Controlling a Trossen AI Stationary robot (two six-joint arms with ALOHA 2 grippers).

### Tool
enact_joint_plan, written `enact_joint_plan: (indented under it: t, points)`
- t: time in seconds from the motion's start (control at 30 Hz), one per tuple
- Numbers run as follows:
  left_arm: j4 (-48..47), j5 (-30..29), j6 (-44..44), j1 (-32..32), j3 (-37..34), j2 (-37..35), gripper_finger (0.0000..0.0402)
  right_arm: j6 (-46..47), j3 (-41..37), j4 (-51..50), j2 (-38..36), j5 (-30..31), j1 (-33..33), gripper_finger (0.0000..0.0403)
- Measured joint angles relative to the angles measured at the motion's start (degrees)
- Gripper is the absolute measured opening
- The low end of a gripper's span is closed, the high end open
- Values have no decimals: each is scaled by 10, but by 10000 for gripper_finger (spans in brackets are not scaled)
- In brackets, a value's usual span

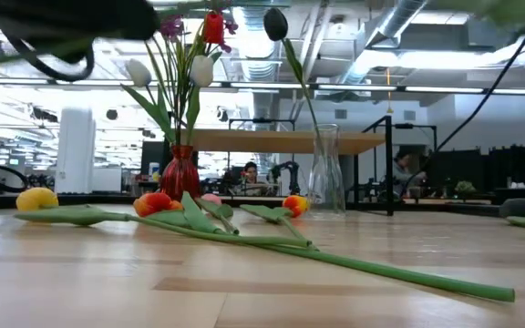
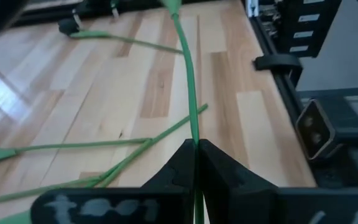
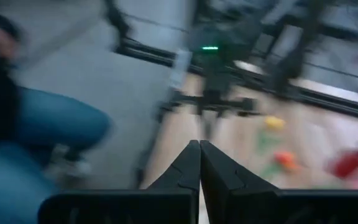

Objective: Pick and place flowers into a vace then onto a shelf
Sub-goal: Put the dark red flower into the transparent flower vase

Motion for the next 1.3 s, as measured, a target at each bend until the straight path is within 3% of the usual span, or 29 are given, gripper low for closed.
enact_joint_plan:
  t: [0.1, 0.2, 0.33, 0.47, 0.73, 0.93, 1.03, 1.3]
  points:
    - [-1, -14, 14, -6, 11, 0, 0, -69, -148, 218, -50, -59, 0, 0]
    - [0, -43, 26, -9, 21, 0, 0, -107, -274, 385, -88, -64, -2, 0]
    - [-6, -83, 31, -12, 22, -20, 0, -127, -392, 543, -111, -64, -5, 0]
    - [-46, -144, 22, -23, 22, -52, 0, -139, -457, 656, -108, -64, 11, 0]
    - [-36, -282, 24, -63, 22, -96, 0, -150, -490, 776, -13, -65, -22, 0]
    - [15, -262, 53, -65, 22, -95, 0, -204, -484, 980, 90, -79, -110, 0]
    - [21, -264, 56, -64, 22, -95, 0, -189, -475, 1055, 131, -130, -162, 0]
    - [47, -252, 82, -65, 22, -94, 0, -119, -445, 1151, 192, -228, -272, 0]
